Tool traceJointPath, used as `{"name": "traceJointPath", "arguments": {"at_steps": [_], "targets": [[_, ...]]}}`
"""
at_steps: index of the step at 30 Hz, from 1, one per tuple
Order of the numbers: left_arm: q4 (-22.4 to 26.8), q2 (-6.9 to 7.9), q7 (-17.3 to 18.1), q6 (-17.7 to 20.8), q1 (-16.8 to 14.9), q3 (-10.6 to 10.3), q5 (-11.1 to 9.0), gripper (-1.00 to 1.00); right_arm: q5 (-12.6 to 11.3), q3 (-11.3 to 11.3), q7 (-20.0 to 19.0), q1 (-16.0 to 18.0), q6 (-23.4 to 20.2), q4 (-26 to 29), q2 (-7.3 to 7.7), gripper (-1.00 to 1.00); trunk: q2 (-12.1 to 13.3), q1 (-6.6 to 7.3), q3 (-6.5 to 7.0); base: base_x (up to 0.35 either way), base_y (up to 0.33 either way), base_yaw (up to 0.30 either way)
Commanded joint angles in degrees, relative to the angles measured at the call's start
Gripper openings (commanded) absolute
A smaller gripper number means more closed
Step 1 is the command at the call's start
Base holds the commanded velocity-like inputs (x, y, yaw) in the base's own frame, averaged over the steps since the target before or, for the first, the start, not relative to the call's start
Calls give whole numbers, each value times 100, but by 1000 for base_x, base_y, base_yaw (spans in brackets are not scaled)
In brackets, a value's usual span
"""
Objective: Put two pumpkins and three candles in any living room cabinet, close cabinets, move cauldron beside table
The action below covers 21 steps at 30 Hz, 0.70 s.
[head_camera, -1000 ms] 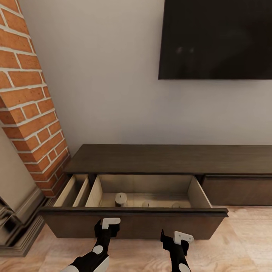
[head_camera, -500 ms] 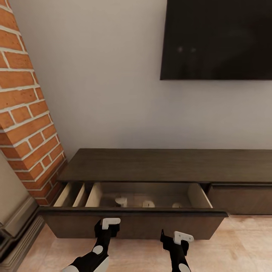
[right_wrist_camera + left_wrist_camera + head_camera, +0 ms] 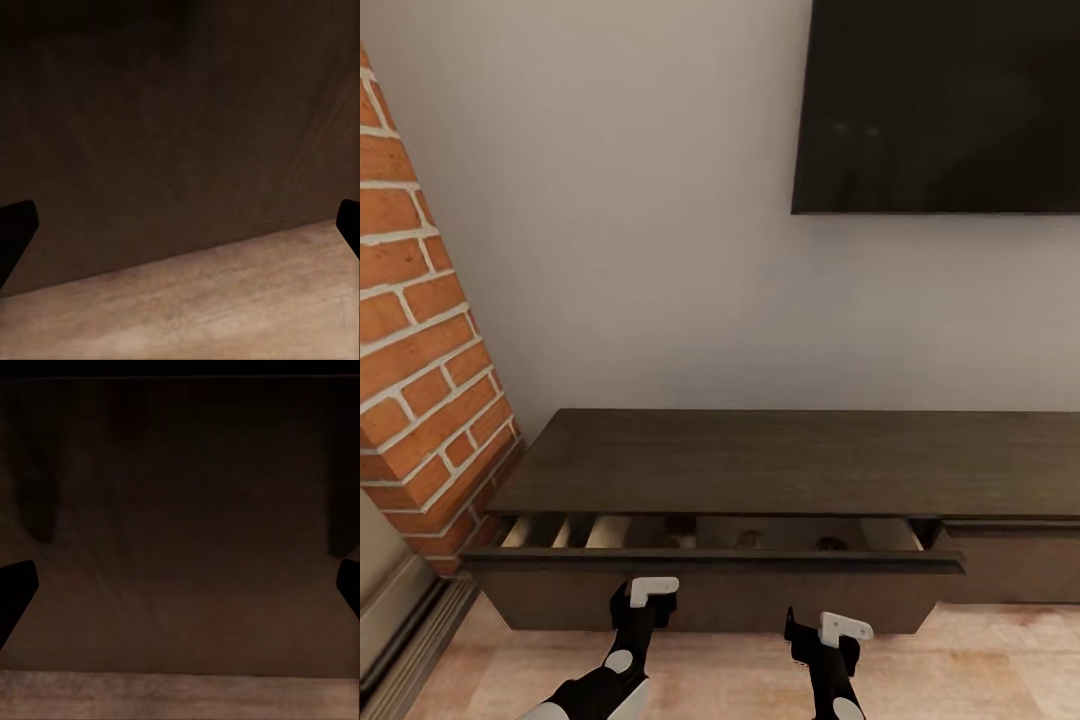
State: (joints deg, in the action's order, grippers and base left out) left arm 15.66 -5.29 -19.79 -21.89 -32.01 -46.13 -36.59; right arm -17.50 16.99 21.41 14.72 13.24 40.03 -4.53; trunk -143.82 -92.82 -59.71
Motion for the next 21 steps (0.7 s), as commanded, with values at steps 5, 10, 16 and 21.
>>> {"name": "traceJointPath", "arguments": {"at_steps": [5,10,16,21], "targets": [[-1,2,-44,-26,-7,-28,-32,100,-61,32,30,5,38,-4,5,100,-2,-1,-5,235,0,0],[-1,2,-45,-26,-7,-28,-32,100,-61,32,30,5,38,-3,5,100,-2,-1,-5,92,0,0],[-1,2,-45,-27,-7,-29,-32,100,-61,32,30,5,38,-3,5,100,-2,-1,-5,102,0,0],[-1,2,-44,-26,-7,-28,-32,100,-61,32,30,6,38,-4,5,100,-2,-1,-5,91,0,0]]}}
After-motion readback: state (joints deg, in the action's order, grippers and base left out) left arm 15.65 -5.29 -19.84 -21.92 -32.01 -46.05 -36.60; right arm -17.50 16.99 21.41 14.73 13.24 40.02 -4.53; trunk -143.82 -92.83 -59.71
